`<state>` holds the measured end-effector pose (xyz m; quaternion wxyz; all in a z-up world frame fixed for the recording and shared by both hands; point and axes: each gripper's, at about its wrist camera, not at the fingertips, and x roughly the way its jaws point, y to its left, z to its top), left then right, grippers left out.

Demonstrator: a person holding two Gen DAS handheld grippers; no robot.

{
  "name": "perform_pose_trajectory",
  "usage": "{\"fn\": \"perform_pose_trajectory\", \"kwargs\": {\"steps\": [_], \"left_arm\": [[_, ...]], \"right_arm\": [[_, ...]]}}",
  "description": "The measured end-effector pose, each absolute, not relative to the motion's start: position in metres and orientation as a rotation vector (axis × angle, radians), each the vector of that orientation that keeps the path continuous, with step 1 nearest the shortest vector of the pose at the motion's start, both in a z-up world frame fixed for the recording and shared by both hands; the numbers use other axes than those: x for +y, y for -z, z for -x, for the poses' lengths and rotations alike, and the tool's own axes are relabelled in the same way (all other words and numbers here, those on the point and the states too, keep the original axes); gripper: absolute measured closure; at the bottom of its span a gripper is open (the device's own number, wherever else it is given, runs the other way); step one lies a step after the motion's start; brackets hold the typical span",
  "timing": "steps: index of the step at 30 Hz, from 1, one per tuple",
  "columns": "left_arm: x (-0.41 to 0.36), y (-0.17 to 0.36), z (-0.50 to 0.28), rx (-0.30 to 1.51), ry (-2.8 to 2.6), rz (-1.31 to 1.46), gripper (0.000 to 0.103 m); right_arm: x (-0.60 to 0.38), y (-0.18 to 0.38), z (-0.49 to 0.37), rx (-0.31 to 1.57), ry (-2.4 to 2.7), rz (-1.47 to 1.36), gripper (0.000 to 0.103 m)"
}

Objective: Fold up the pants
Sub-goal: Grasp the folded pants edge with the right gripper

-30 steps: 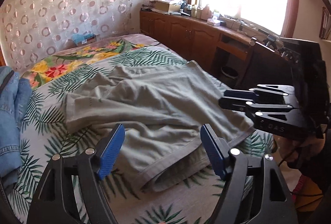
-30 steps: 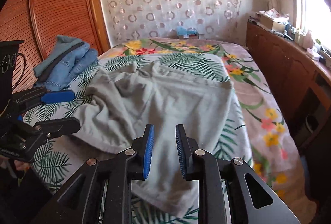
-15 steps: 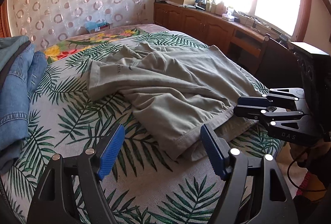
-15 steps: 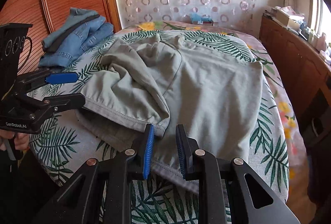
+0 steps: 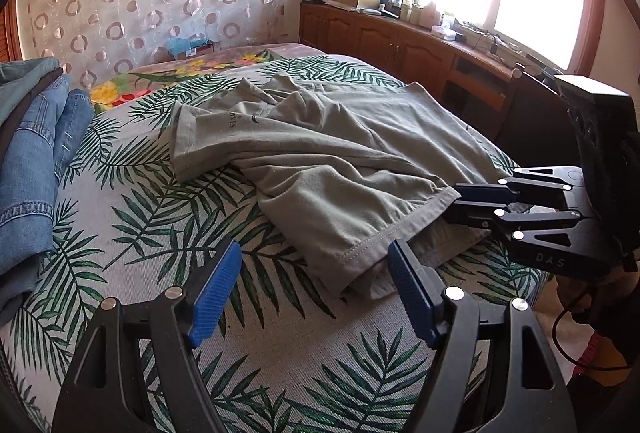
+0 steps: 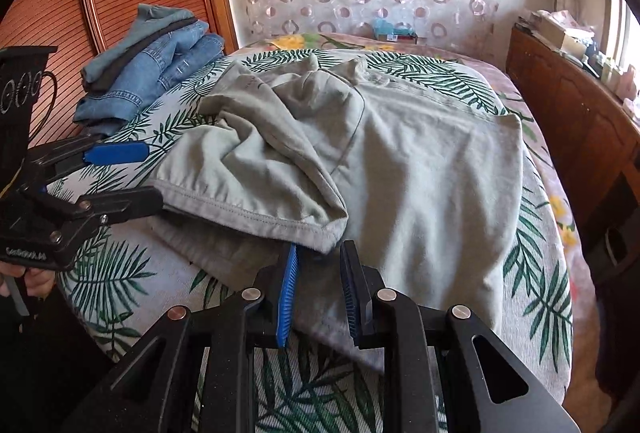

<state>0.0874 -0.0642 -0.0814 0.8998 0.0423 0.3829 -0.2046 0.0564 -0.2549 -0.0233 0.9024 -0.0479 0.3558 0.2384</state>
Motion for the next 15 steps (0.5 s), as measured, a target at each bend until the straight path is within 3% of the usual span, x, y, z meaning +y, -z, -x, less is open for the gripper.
{"fn": "perform_pose_trajectory", "kwargs": {"steps": [1, 3, 15], "left_arm": [[-0.064, 0.082, -0.087, 0.792, 0.424, -0.088, 0.027], [-0.064, 0.081, -0.085, 0.789, 0.423, -0.091, 0.027], [-0.067, 0.063, -0.075, 0.742, 0.444, -0.093, 0.027]], "right_arm": [[-0.255, 0.023, -0.056, 0.728, -0.492, 0.101, 0.081], [-0.253, 0.023, -0.055, 0.712, -0.493, 0.097, 0.095], [-0.276, -0.009, -0.015, 0.614, -0.471, 0.070, 0.099]]}}
